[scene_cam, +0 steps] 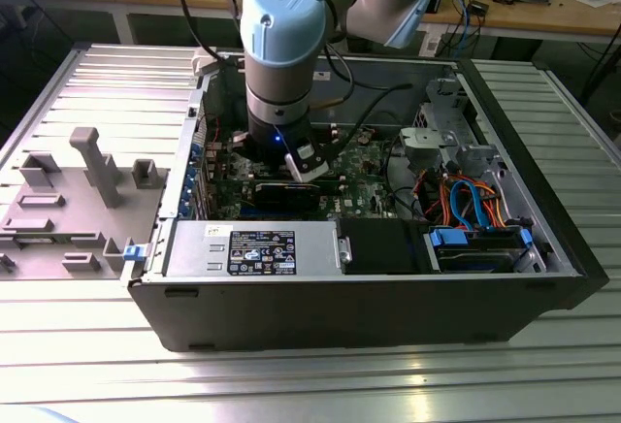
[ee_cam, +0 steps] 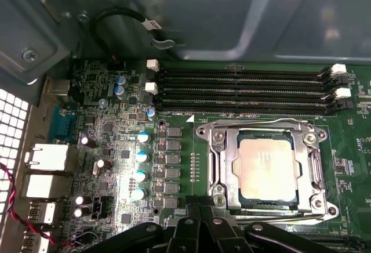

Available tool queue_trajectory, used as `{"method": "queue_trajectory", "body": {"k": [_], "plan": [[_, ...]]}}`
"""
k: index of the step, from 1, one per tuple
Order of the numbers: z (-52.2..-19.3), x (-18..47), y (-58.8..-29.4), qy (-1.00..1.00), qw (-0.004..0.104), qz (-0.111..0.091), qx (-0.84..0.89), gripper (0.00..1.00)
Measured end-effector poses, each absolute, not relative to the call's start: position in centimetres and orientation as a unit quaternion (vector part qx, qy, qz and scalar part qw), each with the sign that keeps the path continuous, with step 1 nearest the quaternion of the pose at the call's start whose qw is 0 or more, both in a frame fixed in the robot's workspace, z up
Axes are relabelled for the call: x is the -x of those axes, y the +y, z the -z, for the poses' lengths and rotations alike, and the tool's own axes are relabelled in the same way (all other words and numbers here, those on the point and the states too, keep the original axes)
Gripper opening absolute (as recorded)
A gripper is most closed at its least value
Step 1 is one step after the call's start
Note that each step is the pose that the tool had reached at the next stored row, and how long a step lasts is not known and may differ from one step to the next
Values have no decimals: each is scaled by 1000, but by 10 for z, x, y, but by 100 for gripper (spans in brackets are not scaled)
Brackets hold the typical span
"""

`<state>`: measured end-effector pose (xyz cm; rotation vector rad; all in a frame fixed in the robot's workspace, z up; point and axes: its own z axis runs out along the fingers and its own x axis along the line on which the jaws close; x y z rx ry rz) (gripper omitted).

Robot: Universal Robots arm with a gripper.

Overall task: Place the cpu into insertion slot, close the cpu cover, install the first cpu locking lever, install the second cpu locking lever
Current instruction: 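Install the second cpu locking lever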

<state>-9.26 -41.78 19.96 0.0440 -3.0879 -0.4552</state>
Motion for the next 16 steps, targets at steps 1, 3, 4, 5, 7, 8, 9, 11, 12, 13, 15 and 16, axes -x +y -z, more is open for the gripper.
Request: {"method": "queue_trajectory", "body": {"k": [1, 3, 4, 5, 7, 8, 9, 11, 12, 13, 15, 16], "plan": [[-201, 93, -418, -989, 10, 146, -14, 11], [-206, 93, -418, -989, 10, 146, -14, 11], [-207, 93, -418, -989, 10, 146, -14, 11], [-209, 93, -418, -989, 10, 146, -14, 11], [-211, 93, -418, -989, 10, 146, -14, 11], [-211, 93, -418, -989, 10, 146, -14, 11], [-211, 93, -418, -989, 10, 146, -14, 11], [-212, 94, -418, -989, 10, 146, -14, 11], [-212, 94, -418, -989, 10, 146, -14, 11], [-212, 94, -418, -989, 10, 146, -14, 11], [-212, 94, -418, -989, 10, 146, -14, 11], [-212, 94, -418, -989, 10, 146, -14, 11]]}}
